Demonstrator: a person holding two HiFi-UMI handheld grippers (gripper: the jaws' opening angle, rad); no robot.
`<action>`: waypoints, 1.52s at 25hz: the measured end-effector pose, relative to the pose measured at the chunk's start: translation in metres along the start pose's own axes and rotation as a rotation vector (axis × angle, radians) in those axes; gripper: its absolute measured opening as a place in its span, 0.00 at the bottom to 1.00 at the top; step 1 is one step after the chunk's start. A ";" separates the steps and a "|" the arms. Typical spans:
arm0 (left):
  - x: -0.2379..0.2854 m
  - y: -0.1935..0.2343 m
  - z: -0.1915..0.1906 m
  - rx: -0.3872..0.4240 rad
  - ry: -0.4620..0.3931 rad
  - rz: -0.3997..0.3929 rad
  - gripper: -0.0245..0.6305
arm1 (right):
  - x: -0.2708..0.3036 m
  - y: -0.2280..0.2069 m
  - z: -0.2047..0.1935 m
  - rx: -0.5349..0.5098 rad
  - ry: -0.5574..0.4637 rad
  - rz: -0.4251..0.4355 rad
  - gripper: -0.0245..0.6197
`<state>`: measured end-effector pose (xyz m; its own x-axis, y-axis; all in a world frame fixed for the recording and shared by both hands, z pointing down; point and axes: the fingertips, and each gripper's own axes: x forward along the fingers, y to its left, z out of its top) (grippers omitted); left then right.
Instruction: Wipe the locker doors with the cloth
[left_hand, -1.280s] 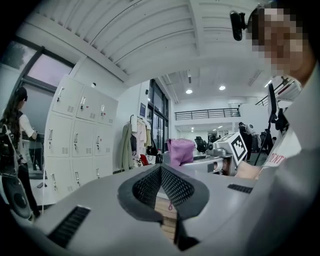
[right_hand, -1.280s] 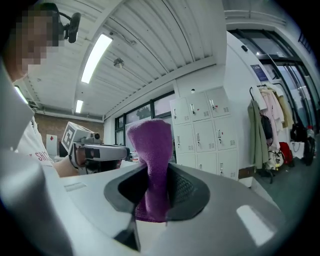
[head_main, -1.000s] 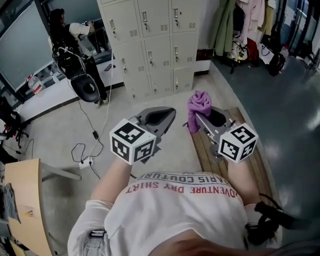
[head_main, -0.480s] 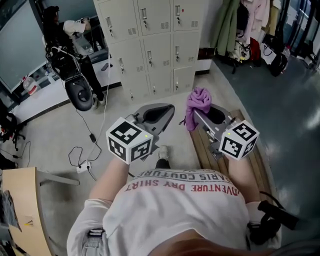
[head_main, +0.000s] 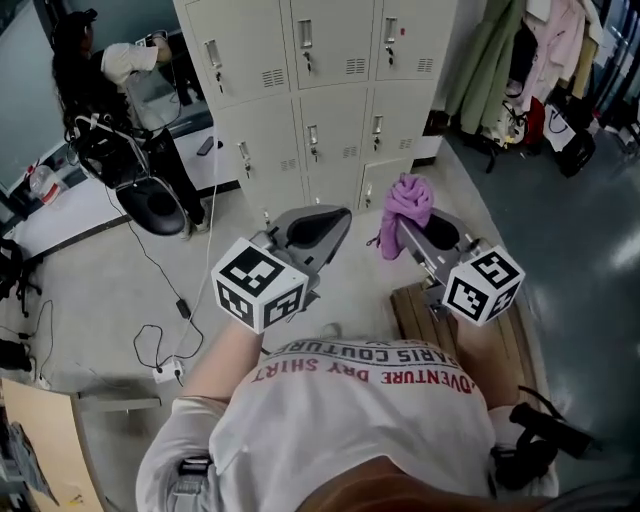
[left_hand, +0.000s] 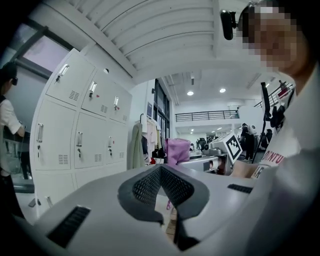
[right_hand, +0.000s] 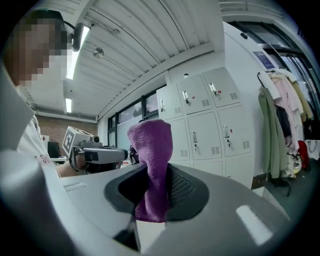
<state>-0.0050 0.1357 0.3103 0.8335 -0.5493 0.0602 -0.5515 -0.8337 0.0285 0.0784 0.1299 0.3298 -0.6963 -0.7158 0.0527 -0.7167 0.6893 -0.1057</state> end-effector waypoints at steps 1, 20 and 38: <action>0.008 0.026 0.003 0.008 0.001 0.006 0.04 | 0.024 -0.011 0.005 -0.009 -0.001 0.006 0.16; 0.076 0.304 0.067 -0.007 -0.015 0.119 0.04 | 0.282 -0.134 0.109 -0.051 -0.083 0.050 0.16; 0.178 0.430 0.060 -0.049 -0.011 0.212 0.04 | 0.401 -0.262 0.098 -0.030 -0.041 0.101 0.16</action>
<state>-0.0918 -0.3242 0.2731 0.6991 -0.7126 0.0593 -0.7150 -0.6961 0.0645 -0.0093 -0.3481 0.2816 -0.7632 -0.6462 0.0030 -0.6444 0.7607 -0.0782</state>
